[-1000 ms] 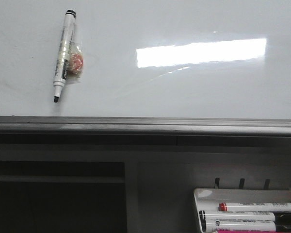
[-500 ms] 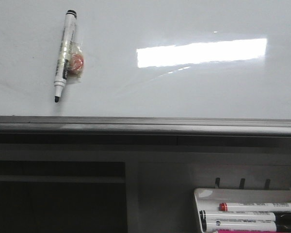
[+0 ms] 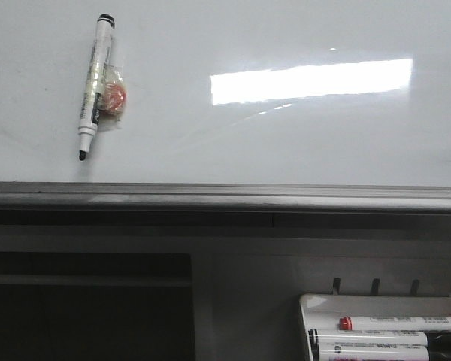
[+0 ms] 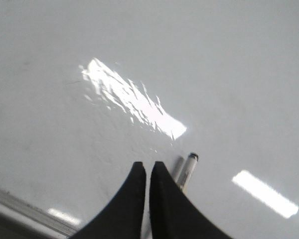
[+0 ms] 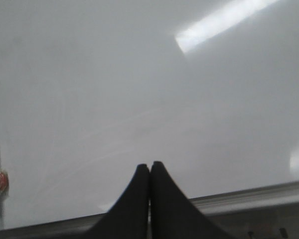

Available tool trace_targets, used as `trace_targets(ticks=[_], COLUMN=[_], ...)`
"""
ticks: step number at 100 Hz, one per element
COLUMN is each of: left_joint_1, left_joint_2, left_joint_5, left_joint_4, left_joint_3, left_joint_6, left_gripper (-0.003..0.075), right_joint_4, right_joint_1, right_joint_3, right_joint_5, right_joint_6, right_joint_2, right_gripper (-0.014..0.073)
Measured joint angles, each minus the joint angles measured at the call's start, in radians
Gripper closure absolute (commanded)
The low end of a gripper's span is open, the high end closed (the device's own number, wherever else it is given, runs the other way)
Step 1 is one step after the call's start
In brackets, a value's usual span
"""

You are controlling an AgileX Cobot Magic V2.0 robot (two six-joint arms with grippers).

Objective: Write number 2 on whiteboard

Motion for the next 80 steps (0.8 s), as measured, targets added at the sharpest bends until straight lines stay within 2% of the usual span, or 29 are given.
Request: trace_targets(ticks=[12, 19, 33, 46, 66, 80], left_joint_1=[-0.004, -0.021, -0.091, -0.197, -0.359, -0.414], left_joint_2=[0.197, 0.312, 0.514, 0.685, 0.900, 1.026], left_joint_5=[0.239, 0.319, 0.392, 0.395, 0.262, 0.152], left_joint_4=[0.250, 0.310, 0.296, 0.260, 0.254, 0.248], left_joint_3=[-0.217, -0.307, -0.417, -0.466, -0.513, -0.531], left_joint_6=[0.015, 0.048, 0.141, 0.232, 0.256, 0.256], left_gripper=[0.0346, 0.0278, 0.0319, 0.0336, 0.0336, 0.0336], right_joint_4=[-0.002, -0.002, -0.004, -0.004, -0.004, -0.004], right_joint_1=[0.004, 0.026, 0.069, 0.097, 0.109, 0.109], right_joint_3=[-0.113, -0.155, -0.191, -0.193, -0.193, -0.193], right_joint_5=[0.068, 0.071, 0.039, 0.028, 0.024, 0.024], right_joint_6=[-0.075, -0.091, -0.099, -0.099, -0.101, -0.103], right_joint_2=[0.115, 0.167, 0.239, 0.284, 0.302, 0.302], right_gripper=[0.0291, 0.0225, 0.0216, 0.0216, 0.0216, 0.0216])
